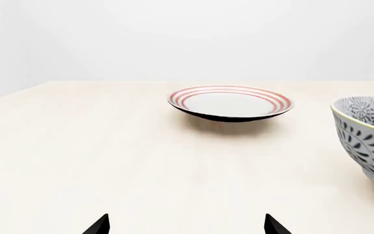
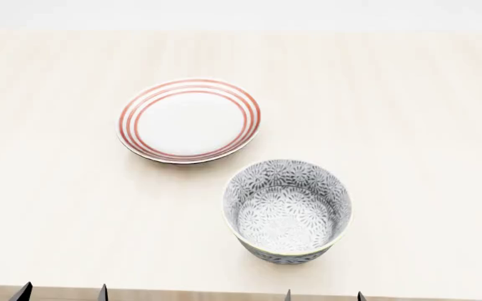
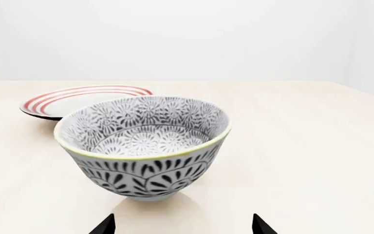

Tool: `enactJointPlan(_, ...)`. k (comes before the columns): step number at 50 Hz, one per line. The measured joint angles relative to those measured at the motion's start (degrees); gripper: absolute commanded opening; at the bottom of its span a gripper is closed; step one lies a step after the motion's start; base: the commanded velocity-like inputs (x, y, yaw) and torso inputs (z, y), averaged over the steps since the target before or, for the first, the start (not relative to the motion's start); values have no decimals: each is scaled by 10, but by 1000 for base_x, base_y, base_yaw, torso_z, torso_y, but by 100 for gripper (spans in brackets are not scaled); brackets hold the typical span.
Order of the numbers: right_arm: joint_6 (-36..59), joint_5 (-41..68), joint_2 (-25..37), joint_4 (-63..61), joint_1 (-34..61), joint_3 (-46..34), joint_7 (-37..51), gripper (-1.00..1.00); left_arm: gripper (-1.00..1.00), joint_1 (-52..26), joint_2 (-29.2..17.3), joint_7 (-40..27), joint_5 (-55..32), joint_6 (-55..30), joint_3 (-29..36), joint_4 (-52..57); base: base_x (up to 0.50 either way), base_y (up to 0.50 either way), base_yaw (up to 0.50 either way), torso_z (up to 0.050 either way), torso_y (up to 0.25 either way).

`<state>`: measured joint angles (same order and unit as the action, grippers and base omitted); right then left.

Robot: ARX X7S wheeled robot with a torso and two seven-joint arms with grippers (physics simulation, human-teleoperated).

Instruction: Put the bowl on the plate.

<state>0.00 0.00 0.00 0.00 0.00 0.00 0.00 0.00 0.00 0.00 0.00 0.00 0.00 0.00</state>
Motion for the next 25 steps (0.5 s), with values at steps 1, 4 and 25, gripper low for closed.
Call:
enactJointPlan(1, 0, 1, 0, 0, 0, -1, 1, 100, 100, 0, -1, -1, -1, 0, 1, 0, 0, 0, 0, 0, 0)
enactJointPlan(4, 0, 2, 3, 0, 0, -5, 5, 100, 100, 0, -3, -4, -3, 0, 4, 0, 0, 0, 0, 0, 0)
enactJointPlan(25, 4, 16, 24, 1, 1, -29, 32, 100, 100, 0, -24, -27, -19, -7, 31, 0, 0, 0, 0, 0, 0)
